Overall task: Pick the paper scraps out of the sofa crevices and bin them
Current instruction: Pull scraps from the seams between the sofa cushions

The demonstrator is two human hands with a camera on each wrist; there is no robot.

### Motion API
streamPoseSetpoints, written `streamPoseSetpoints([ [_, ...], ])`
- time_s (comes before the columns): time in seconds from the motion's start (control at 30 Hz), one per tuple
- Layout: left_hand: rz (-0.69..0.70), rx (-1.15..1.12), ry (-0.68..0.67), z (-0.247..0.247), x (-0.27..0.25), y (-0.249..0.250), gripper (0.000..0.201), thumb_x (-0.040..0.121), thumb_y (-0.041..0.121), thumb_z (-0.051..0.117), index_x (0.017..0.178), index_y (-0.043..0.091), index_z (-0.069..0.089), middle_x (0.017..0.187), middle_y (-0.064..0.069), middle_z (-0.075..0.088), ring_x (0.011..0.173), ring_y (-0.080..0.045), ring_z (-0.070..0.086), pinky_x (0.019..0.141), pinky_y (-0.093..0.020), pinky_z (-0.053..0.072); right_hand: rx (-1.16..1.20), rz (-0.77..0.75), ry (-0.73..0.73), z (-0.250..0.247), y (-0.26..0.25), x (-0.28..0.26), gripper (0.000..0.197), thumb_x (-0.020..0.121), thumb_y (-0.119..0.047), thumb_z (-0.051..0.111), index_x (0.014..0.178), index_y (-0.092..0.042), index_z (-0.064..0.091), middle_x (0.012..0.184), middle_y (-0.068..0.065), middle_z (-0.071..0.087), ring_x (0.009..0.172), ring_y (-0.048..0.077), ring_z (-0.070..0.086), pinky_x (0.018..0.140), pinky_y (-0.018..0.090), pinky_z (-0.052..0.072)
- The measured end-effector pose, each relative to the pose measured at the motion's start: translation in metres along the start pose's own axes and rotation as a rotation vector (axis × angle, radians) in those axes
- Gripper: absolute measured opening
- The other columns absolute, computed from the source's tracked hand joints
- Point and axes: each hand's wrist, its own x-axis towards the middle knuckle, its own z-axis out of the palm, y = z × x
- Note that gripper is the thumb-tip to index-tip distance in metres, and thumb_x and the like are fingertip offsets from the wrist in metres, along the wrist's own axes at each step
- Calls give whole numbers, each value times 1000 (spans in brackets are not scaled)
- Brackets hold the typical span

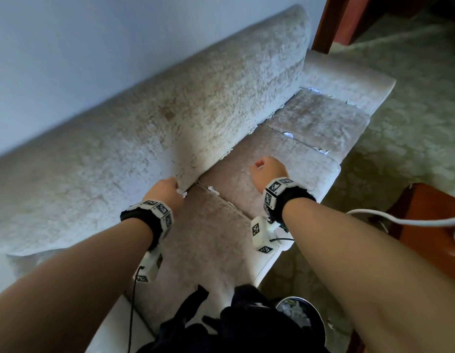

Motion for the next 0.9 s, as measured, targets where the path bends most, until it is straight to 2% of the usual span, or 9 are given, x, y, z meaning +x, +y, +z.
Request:
streamPoseSetpoints([
  [0.13, -26, -35, -18, 0, 14, -17, 31, 91, 10, 42, 121, 10, 50, 108, -14, 60, 88, -31, 61, 67, -33, 47, -53, -75, -22, 14, -26, 17, 17, 95, -27, 51, 99, -15, 61, 86, 3, 60, 78, 25, 58, 65, 29, 44],
  [0.33, -102, -39, -10, 1, 51, -32, 34, 92, 10, 41, 125, 11, 46, 115, -15, 56, 90, -31, 59, 66, -32, 42, -70, -176, -93, 38, -57, 54, 12, 93, -27, 51, 92, -19, 59, 84, 2, 62, 74, 25, 61, 62, 31, 50],
  [0.43, -189, -51, 2, 2, 77, -38, 36, 91, 7, 40, 125, 11, 46, 118, -15, 54, 89, -32, 58, 67, -34, 43, -116, -206, -138, 46, -56, 85, 12, 92, -29, 52, 93, -19, 59, 85, 1, 63, 74, 24, 59, 64, 30, 49],
  [0.5, -263, -69, 25, 6, 95, -42, 34, 91, 6, 39, 124, 10, 46, 113, -15, 54, 82, -31, 57, 63, -34, 44, -135, -223, -168, 50, -49, 111, 12, 91, -30, 54, 93, -20, 59, 84, 0, 64, 73, 24, 59, 63, 29, 46],
  [0.57, -355, -78, 36, 15, 110, -47, 33, 92, 7, 39, 124, 8, 46, 112, -16, 54, 80, -31, 57, 63, -34, 45, -161, -252, -222, 58, -44, 141, 13, 89, -34, 56, 91, -21, 58, 83, -1, 65, 75, 24, 62, 66, 31, 52],
  [0.63, -466, -102, 28, 27, 122, -50, 33, 93, 8, 41, 125, 7, 46, 116, -17, 54, 84, -32, 58, 64, -35, 45, -196, -295, -303, 72, -44, 171, 17, 86, -40, 57, 93, -24, 57, 90, -1, 68, 80, 24, 64, 73, 36, 56],
  [0.7, -570, -116, 10, 40, 135, -49, 32, 92, 8, 43, 124, 7, 46, 118, -18, 53, 88, -34, 59, 65, -35, 45, -226, -345, -374, 89, -49, 199, 25, 84, -45, 57, 97, -24, 56, 98, -1, 68, 88, 24, 64, 79, 33, 54],
  [0.8, -652, -164, -39, 62, 148, -42, 31, 93, 15, 46, 123, 7, 47, 121, -19, 52, 99, -37, 58, 77, -39, 50, -296, -422, -468, 114, -51, 225, 33, 83, -52, 56, 103, -26, 54, 101, -2, 66, 90, 22, 63, 77, 30, 50],
  [0.9, -710, -186, -62, 87, 160, -44, 33, 93, 25, 46, 121, 7, 50, 122, -18, 54, 108, -37, 57, 87, -41, 49, -382, -476, -545, 146, -53, 243, 39, 84, -55, 52, 110, -26, 52, 108, -2, 65, 93, 21, 62, 74, 30, 48],
])
